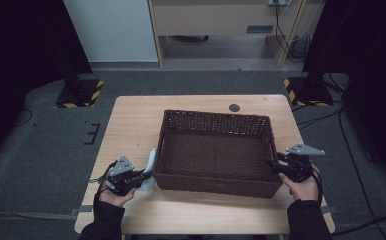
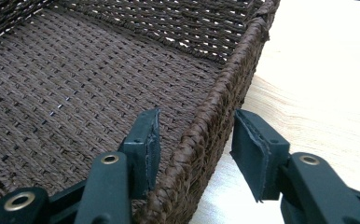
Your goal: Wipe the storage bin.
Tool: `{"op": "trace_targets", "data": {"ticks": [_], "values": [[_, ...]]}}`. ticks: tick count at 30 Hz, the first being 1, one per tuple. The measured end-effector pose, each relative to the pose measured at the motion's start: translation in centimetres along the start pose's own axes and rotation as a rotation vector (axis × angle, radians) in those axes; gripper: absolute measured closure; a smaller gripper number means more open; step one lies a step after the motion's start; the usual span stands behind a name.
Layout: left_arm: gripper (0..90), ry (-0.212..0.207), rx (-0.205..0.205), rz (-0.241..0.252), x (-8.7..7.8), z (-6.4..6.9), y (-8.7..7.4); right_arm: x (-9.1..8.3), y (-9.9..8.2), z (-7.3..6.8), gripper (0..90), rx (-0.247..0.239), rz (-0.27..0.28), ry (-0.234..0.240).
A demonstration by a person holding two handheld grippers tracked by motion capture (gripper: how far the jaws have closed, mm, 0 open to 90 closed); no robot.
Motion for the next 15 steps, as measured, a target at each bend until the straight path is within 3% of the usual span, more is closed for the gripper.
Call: {"op": "trace_targets", "data": {"ticks": [4, 11, 15], "values": [[83.0, 0.003, 0.005, 0.019, -0.8, 0.1, 0.1, 0.0, 0.0, 0.0, 52.0, 0.002, -0.001, 0.000], [83.0, -0.019, 0.005, -0.096, 1.5, 0.8, -1.7, 0.0, 0.1, -0.1, 60.0, 0.011, -0.013, 0.006], [83.0, -0.022, 0.010, -0.099, 1.6, 1.0, -1.7, 0.0, 0.2, -0.5, 68.1, 0.026, -0.008, -0.044]]}}
Point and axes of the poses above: each handheld gripper's, and its own axes: x roughly forward along the jaws, y roughly out of its top, z roughly to its right, the point moved 3 cm from there along x, roughly forward along the jaws, and after that the axes turned 7 degrees about x, right-handed, at the moved point
